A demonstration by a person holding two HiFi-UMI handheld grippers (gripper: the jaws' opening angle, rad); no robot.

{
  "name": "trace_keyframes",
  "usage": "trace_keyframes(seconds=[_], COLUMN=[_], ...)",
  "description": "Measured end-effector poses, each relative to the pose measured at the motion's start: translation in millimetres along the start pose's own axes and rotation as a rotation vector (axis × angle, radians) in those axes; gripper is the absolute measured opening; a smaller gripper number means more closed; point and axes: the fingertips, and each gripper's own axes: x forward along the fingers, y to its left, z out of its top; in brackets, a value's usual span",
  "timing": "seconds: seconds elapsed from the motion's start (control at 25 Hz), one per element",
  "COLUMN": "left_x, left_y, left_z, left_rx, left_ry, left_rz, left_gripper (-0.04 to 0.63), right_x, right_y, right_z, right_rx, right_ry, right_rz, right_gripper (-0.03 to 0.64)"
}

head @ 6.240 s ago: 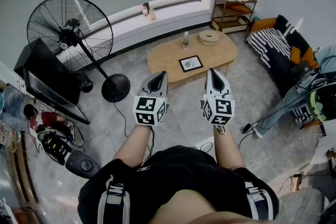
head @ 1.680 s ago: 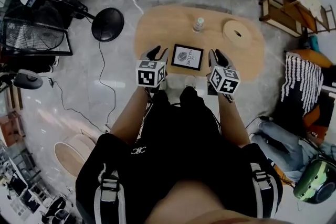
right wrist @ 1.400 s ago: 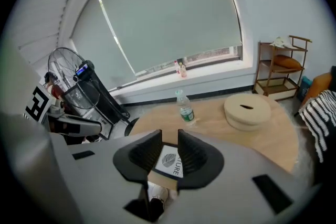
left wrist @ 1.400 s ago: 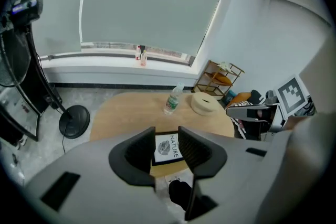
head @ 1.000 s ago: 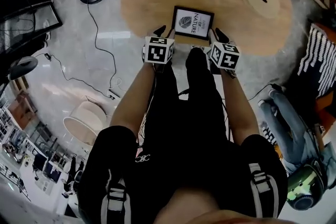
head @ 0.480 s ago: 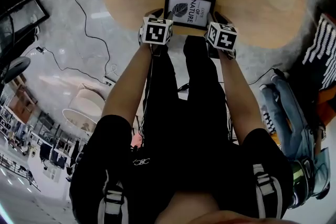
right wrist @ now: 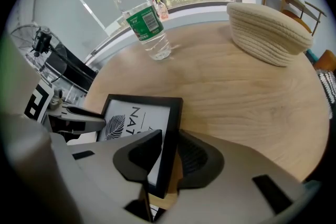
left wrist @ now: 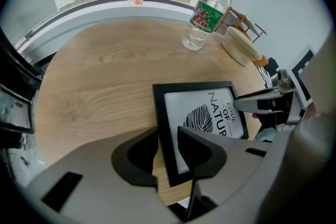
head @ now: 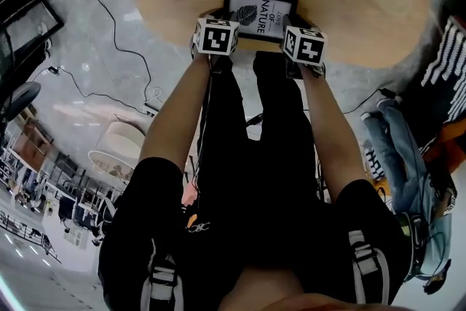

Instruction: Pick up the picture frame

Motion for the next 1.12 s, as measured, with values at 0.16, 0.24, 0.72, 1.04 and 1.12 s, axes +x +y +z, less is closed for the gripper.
trace_keyframes(seconds=[0.16,0.24,0.72,1.04,1.12], left_x=[-5,-13,-247,-453,-498], left_y=[1,-1,-13,-30,-32], left_z=[3,6,73,116,126], left_rx=[-0.028,-0.045,-0.048,0.046,0.060], left_ry=[0.002,-0.009,-0.359,-0.662,-0.733], left_rz=[0.002,0.008,0.054,0.106,0.124], left_gripper=[0.110,0.092,0.087,0.091,0.091], right_x=[-7,-15,-212,-392,-432], right_y=[0,1,95,181,202], right_z=[3,7,99,177,193], right_rx=[0.002,-0.009,-0.110,-0.237,-0.275], right_ry=[0.007,-0.005,-0.324,-0.664,-0.748], right_rz=[-0.017,-0.029,0.053,0.088,0.094], right_gripper=[0.095,0.092,0.086,0.083,0.083])
